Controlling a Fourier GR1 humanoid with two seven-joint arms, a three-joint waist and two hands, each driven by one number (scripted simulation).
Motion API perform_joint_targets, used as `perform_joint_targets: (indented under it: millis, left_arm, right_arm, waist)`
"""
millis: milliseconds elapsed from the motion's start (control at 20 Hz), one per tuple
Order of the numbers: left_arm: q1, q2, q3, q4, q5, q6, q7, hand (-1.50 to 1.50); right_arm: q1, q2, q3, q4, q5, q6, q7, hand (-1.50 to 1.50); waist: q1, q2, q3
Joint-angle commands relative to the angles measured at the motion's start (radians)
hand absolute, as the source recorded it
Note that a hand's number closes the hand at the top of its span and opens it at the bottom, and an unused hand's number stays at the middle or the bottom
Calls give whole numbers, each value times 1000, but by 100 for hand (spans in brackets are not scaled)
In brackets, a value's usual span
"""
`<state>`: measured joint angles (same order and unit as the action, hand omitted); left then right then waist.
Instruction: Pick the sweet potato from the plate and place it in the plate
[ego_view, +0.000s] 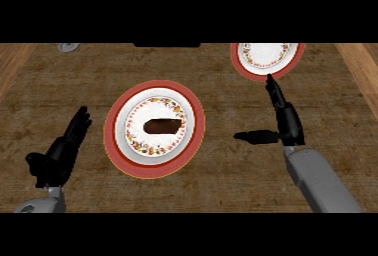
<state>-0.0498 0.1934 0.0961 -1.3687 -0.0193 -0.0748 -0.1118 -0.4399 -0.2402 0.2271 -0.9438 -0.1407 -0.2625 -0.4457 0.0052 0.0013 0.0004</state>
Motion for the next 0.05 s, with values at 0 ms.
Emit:
perform_joint_targets:
  millis: [0]
  left_arm:
    - [-50,2,10,52,-4,-12,2,0]
  right_arm:
    - [24,12,-65,102,27,40,-154,-150]
  waist:
    - [-2,0,0]
